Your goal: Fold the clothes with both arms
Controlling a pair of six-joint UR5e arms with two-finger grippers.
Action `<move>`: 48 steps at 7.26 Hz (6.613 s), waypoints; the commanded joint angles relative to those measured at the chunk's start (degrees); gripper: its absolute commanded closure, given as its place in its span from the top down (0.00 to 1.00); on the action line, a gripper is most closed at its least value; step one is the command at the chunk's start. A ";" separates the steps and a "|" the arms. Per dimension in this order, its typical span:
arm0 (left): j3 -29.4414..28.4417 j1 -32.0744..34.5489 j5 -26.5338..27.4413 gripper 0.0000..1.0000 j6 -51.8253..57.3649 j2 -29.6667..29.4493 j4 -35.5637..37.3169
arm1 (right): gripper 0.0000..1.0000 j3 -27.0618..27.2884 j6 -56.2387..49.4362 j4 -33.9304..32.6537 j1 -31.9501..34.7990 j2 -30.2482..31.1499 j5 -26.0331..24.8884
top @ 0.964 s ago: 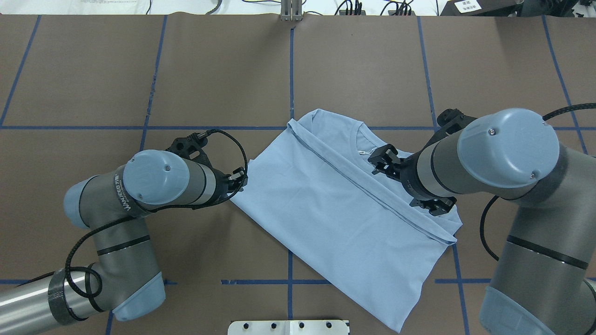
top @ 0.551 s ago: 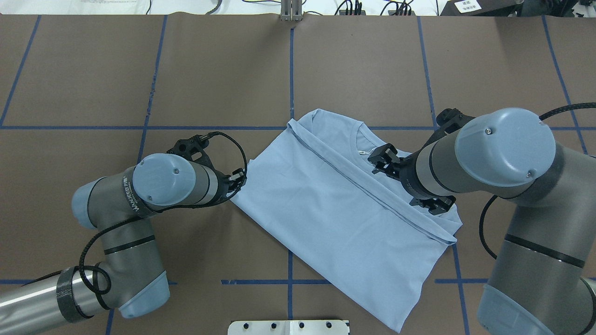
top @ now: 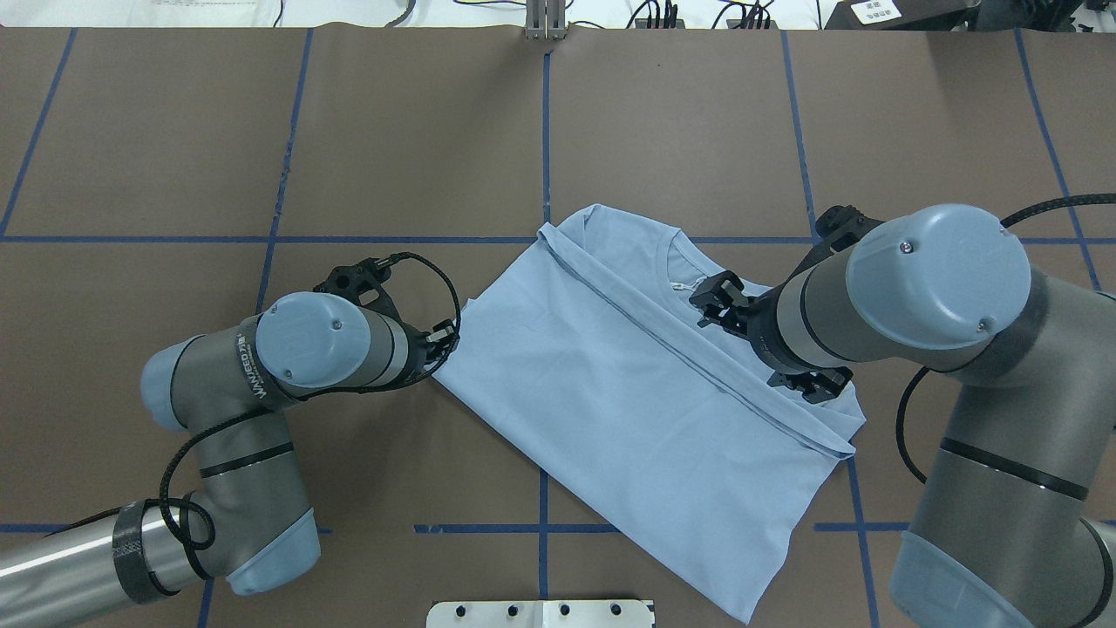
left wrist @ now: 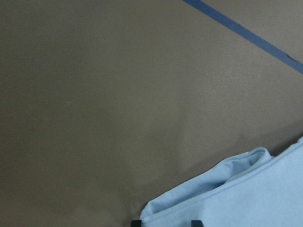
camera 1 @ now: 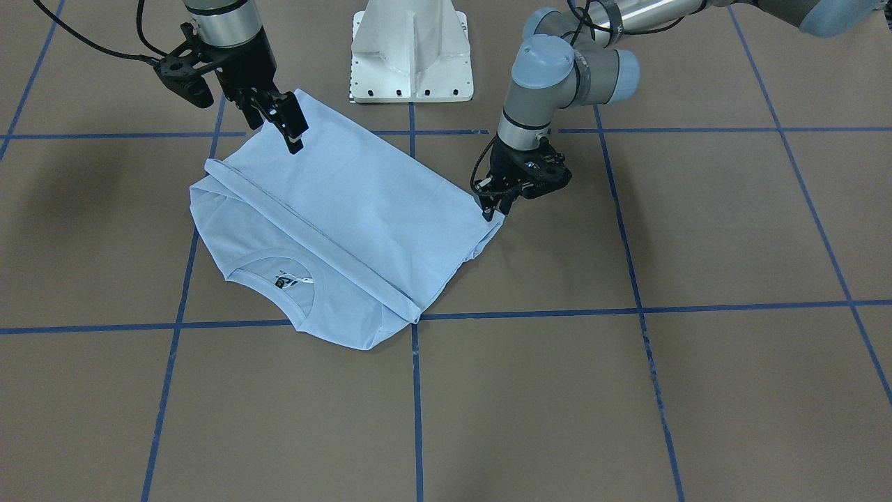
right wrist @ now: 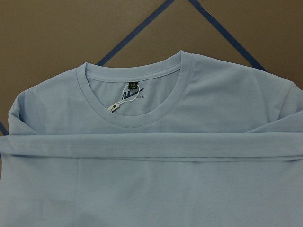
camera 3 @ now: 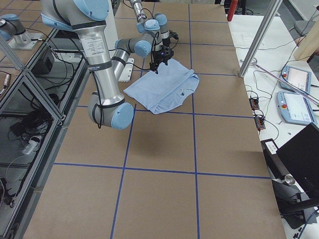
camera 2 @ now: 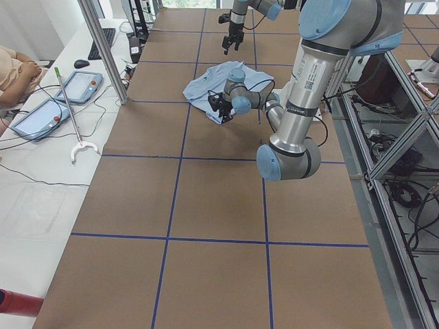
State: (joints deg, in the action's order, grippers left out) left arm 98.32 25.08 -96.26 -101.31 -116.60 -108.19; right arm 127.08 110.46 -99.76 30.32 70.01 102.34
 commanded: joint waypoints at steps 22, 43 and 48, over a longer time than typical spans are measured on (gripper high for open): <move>-60.53 19.74 3.89 0.43 15.35 -30.09 -37.71 | 1.00 -3.16 0.11 7.29 -0.35 -4.09 -6.36; -25.37 19.30 -2.96 0.51 15.44 -10.32 -25.14 | 0.22 -21.79 -54.91 23.91 -20.04 -4.09 -29.48; -25.19 19.30 -2.96 0.51 15.44 -10.40 -24.87 | 0.00 -20.22 -54.91 23.99 -17.85 -2.52 -27.73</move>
State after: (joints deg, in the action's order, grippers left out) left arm 73.03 44.38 -99.23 -85.87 -126.94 -133.10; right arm 105.97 55.64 -75.79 11.41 66.54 73.44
